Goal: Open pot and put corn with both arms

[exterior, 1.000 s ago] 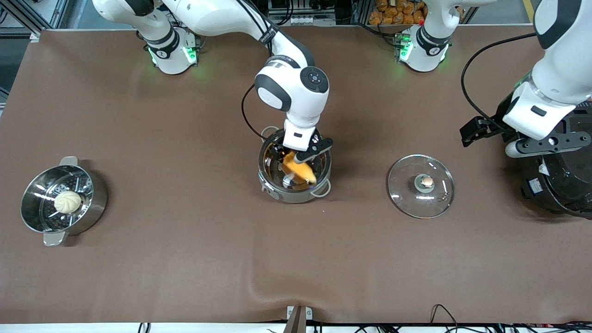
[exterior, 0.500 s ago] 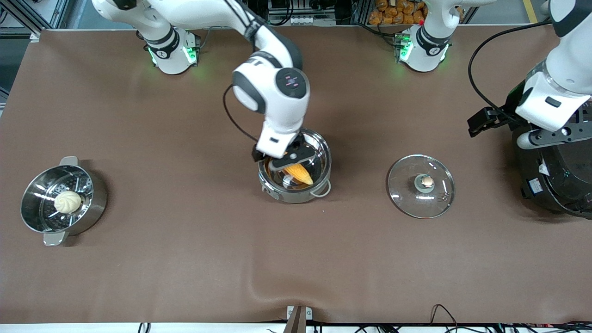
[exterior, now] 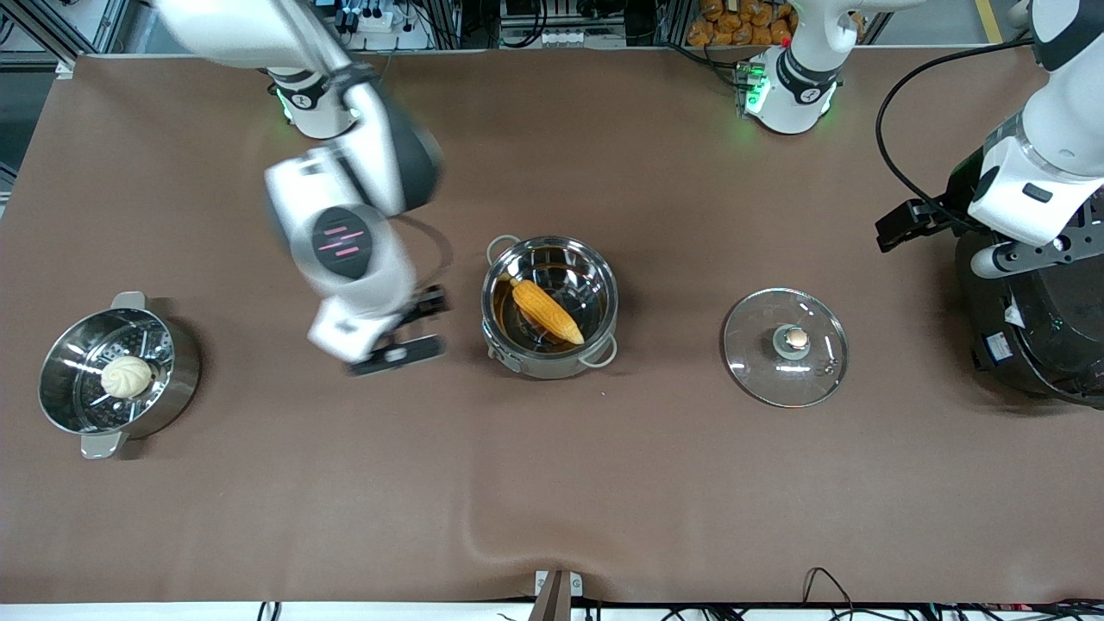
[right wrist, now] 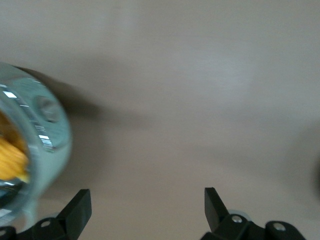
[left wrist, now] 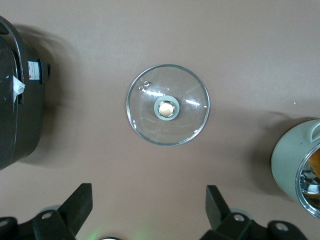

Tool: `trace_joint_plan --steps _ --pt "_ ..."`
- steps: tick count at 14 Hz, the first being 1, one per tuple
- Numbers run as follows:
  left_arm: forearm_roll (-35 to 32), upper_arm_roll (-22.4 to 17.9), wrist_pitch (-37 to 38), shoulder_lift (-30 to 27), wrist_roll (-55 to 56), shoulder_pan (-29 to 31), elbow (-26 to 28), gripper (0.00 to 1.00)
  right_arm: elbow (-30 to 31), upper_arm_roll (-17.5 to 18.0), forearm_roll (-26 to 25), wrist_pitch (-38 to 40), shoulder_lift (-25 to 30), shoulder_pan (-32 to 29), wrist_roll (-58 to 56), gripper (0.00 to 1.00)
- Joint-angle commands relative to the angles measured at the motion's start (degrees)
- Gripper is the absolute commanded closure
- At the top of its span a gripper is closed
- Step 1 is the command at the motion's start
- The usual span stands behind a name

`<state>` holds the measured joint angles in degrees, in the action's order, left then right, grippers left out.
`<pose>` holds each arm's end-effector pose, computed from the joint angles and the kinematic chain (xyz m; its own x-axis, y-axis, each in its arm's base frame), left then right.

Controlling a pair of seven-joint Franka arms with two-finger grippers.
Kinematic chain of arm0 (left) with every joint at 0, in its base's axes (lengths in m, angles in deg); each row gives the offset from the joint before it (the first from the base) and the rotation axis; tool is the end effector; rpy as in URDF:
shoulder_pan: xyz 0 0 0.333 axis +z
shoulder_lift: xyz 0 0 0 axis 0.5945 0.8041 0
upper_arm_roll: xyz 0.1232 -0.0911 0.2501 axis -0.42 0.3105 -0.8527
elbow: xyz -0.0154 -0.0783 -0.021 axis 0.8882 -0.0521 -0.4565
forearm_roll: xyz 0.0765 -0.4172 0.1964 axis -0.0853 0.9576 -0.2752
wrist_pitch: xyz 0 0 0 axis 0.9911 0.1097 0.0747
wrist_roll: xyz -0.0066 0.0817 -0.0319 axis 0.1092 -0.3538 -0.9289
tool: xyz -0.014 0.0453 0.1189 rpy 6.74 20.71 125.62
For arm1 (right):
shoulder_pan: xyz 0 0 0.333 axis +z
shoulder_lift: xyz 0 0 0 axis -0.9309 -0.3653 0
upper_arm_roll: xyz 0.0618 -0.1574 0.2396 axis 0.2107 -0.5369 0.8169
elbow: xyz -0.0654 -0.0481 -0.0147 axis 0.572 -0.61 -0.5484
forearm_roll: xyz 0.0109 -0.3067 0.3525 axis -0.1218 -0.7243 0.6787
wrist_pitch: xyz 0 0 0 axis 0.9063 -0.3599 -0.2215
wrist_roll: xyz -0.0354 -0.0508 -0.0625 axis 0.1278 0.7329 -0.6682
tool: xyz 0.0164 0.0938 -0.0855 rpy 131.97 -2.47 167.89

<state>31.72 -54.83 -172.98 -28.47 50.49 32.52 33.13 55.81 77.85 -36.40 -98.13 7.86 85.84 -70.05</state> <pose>0.6314 -0.1079 0.5589 0.9784 0.2011 -0.0478 0.1997 -0.9793 -0.0333 0.6873 0.2708 0.3643 0.9416 0.2995 -0.1538 0.3119 -0.9480 0.0637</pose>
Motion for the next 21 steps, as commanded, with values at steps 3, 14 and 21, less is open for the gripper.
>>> trace_joint_plan --steps 3,14,21 --pt "0.1 0.0 1.2 -0.3 -0.9 0.4 -2.5 0.0 7.0 1.3 5.8 3.1 10.1 -17.6 -15.3 0.0" --pt "-2.5 -0.3 2.0 -0.2 -1.7 0.5 -2.8 0.0 12.3 -11.7 5.7 7.5 28.1 -14.7 -14.4 0.0" --pt "-2.3 -0.3 2.0 -0.2 -1.7 0.4 -2.8 0.0 14.0 -8.5 5.8 11.1 31.0 -17.4 -5.6 0.0"
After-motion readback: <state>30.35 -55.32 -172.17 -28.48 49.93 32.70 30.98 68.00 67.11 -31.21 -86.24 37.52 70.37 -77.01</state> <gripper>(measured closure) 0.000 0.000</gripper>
